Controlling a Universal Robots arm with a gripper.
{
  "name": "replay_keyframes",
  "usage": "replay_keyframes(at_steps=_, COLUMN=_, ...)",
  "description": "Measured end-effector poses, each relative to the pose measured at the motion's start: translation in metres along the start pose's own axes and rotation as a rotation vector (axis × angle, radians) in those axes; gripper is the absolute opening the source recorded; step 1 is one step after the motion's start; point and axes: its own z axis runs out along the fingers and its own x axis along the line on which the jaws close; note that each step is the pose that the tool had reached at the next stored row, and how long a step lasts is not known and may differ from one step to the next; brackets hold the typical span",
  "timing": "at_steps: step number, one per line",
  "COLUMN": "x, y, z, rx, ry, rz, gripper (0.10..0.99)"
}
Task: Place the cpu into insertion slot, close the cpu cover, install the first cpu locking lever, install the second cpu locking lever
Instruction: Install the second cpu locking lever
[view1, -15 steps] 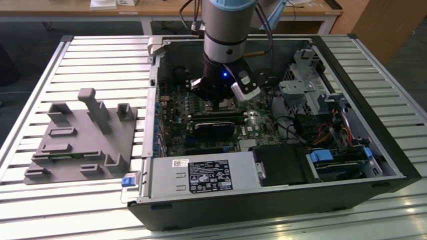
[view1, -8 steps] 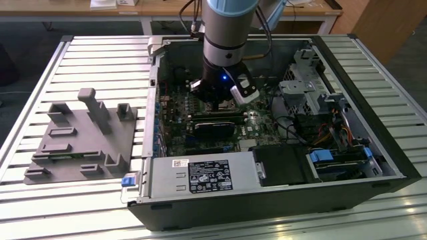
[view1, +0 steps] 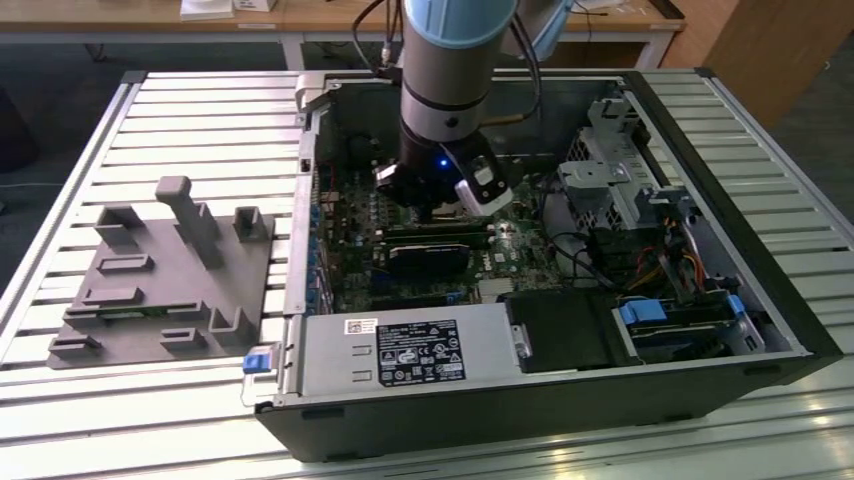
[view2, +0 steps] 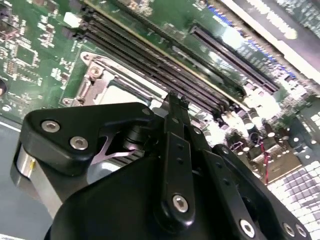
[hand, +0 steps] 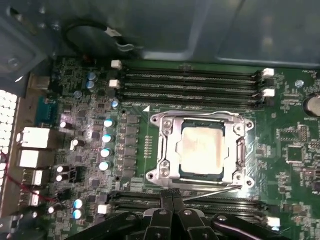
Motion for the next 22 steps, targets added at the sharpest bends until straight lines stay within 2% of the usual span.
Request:
replay_keyframes(at_steps=4, x=0.0043, y=-0.0026, z=0.0027, rx=-0.006, ry=-0.0004, rz=0.000, gripper=0.106)
replay_keyframes(at_steps=13, x=0.0057, y=-0.0046, z=0.0140, rx=-0.014, ry=-0.0004, rz=0.000, gripper=0.106)
replay_keyframes(at_steps=14, x=0.0060, y=-0.0050, z=0.0140, rx=-0.017, ry=-0.0004, rz=-0.001, gripper=0.106)
replay_keyframes(at_steps=16, x=0.0067, y=-0.0066, z=0.0140, rx=-0.030, ry=-0.0011, rz=-0.001, gripper=0.106)
replay_keyframes(at_steps=19, x=0.0072, y=-0.0088, z=0.0145, rx=-0.040, ry=-0.0015, rz=-0.001, gripper=0.106)
replay_keyframes(at_steps=22, x=0.0082, y=-0.0099, z=0.0153, rx=-0.055, ry=-0.0020, rz=-0.001, gripper=0.106)
